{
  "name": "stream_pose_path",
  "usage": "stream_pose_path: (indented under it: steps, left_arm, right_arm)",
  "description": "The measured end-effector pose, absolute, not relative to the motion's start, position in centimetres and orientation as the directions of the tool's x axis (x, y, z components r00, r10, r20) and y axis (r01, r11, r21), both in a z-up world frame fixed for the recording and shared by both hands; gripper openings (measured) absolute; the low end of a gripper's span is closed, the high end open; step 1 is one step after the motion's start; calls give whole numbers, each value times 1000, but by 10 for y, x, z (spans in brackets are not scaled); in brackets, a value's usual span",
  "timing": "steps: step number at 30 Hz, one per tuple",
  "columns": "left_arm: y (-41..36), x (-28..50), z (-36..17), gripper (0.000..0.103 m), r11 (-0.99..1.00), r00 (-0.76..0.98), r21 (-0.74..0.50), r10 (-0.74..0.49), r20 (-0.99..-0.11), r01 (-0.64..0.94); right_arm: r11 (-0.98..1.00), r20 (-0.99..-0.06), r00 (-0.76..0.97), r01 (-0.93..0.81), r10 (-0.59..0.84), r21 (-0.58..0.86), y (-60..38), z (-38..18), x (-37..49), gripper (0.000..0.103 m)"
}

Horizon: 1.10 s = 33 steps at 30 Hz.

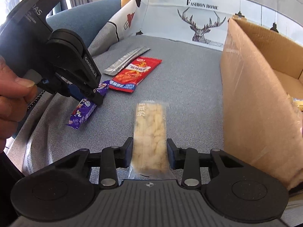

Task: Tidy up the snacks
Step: 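Grasp the purple lollipop with the left gripper while the right gripper grasps the clear rice-cracker bar, then carry the lollipop in the left gripper and rice-cracker bar in the right over the box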

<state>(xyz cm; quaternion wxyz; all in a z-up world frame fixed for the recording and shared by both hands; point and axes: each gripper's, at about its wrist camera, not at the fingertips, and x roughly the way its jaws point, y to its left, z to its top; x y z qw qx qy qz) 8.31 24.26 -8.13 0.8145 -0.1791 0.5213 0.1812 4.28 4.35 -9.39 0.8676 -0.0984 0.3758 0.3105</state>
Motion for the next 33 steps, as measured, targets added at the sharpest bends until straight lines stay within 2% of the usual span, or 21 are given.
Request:
stream_pose_path:
  steps: [10, 15, 16, 17, 18, 22, 24, 25, 26, 29, 33]
  left_arm:
    - [243, 73, -65, 19, 877, 439, -142, 85, -894, -460]
    - [249, 75, -63, 19, 875, 438, -166, 56, -897, -454]
    - [249, 75, -62, 19, 877, 436, -167, 53, -898, -451]
    - [250, 76, -61, 19, 879, 436, -166, 51, -899, -446]
    - [250, 76, -61, 19, 882, 435, -165, 49, -899, -441]
    - [252, 78, -60, 19, 890, 432, -160, 44, -901, -426]
    - [252, 79, -60, 19, 891, 431, -160, 44, -901, -425]
    - [252, 79, -60, 19, 890, 432, -160, 45, -901, -426]
    - [252, 79, -59, 19, 889, 434, -162, 46, -900, -429]
    - [253, 78, -55, 18, 881, 446, -179, 40, -894, -439]
    - [249, 79, -46, 18, 877, 467, -199, 32, -884, -437]
  right_arm:
    - [788, -663, 577, -615, 476, 30, 37, -81, 29, 38]
    - [761, -712, 528, -649, 464, 14, 42, -89, 28, 38]
    - [760, -727, 515, -650, 454, 14, 43, -92, 29, 40]
    - [763, -733, 518, -646, 442, 3, 45, -94, 29, 48]
    - [767, -734, 525, -642, 432, -7, 47, -96, 30, 51]
    - [771, -734, 519, -637, 437, 8, 54, -102, 36, 53]
    - [776, -741, 518, -631, 427, 6, 59, -106, 39, 52]
    - [775, -743, 514, -632, 428, 9, 61, -107, 40, 40]
    - [776, -740, 522, -631, 424, 0, 62, -108, 40, 38]
    - [778, -712, 550, -629, 437, -8, 62, -99, 39, 38]
    - [779, -626, 607, -626, 490, 2, 52, -65, 33, 38]
